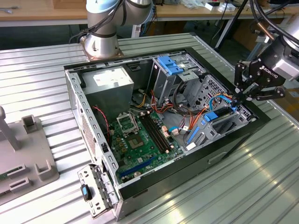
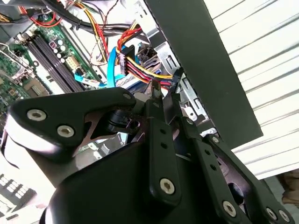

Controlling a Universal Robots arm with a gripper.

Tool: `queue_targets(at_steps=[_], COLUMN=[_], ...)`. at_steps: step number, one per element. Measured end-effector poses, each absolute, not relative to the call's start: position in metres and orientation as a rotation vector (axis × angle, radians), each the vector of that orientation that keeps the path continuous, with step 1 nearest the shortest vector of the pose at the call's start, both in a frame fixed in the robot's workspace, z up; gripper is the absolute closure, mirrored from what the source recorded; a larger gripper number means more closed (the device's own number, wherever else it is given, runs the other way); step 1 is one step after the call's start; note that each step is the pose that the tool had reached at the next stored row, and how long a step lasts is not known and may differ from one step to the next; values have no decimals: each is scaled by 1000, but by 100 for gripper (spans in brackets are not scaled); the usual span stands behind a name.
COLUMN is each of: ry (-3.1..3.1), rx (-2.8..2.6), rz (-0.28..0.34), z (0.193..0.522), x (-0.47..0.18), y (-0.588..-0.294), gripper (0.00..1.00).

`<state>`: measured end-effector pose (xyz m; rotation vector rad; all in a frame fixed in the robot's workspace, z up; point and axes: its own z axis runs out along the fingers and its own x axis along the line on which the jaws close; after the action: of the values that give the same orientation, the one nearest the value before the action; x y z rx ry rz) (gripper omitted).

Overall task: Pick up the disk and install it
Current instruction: 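Insert the first disk wire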

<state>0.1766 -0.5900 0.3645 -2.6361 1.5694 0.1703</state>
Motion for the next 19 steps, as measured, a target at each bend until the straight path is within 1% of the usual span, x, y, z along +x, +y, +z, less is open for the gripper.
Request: queue_targets(at_steps=[2,19], ry=[1403,1389], rx=[-2752,-2769], rz=[166,161], z=[364,362], x=[177,181], y=[-590,-593], gripper=[76,76])
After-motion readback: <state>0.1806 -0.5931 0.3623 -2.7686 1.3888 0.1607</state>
